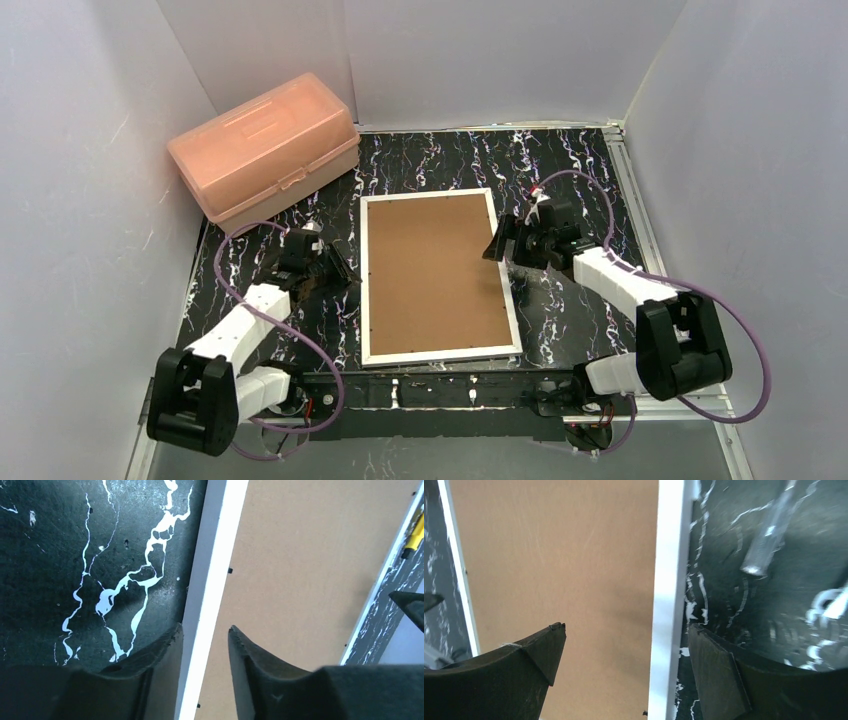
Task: Take the photo out of the frame
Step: Turn over the photo frame at the center of the board.
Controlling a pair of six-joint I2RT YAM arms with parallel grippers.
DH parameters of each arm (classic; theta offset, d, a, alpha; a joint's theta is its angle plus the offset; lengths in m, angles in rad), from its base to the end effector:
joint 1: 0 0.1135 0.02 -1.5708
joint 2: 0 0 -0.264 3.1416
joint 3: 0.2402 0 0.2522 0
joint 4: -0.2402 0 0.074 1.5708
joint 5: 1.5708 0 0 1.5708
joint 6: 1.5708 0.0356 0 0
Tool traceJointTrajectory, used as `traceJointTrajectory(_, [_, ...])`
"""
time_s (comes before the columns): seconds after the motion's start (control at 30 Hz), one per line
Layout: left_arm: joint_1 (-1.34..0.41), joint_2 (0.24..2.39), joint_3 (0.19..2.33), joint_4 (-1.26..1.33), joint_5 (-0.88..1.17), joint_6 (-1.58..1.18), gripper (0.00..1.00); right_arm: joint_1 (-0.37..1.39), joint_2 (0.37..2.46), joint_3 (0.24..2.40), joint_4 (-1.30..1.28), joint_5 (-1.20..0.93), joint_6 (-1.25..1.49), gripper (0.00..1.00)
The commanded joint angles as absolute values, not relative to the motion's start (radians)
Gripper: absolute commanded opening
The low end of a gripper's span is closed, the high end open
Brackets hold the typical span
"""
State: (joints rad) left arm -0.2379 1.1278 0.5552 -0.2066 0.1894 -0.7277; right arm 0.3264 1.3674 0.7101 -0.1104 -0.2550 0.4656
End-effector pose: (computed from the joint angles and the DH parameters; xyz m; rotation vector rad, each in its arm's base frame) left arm 0.2149 -0.0590 0.1932 -0.4974 2.3897 -0.6783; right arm 0.2579 0.0968 0.1946 0.0367 2.4118 0.6793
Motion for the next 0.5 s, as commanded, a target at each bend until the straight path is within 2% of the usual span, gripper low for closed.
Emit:
traceJointTrajectory(0.0, [-0.244, 1.043, 0.531, -0.255, 0.179, -0.696, 0.42, 0.327, 1.284, 0.801, -0.209, -0.043, 0.460, 0.99])
traceJointTrajectory(0.1, [-0.243, 0.989, 0.524, -0.276, 0.176, -0.687, 0.56, 0.328, 1.241, 0.839, -0.268, 0.076, 0.437, 0.99])
traceJointTrajectory(0.3, [-0.244, 0.918, 0.514, -0.316, 0.202, -0.745, 0.95, 0.327, 1.233, 0.887, -0.284, 0.214, 0.426, 0.99])
traceJointTrajectory(0.33, [-0.243, 0.913, 0.519, -0.333, 0.201, -0.738, 0.98, 0.328, 1.251, 0.907, -0.306, 0.235, 0.436, 0.99])
traceJointTrajectory(0.47, [-0.243, 0.872, 0.512, -0.340, 0.193, -0.700, 0.98, 0.328, 1.306, 0.958, -0.347, 0.304, 0.418, 0.99])
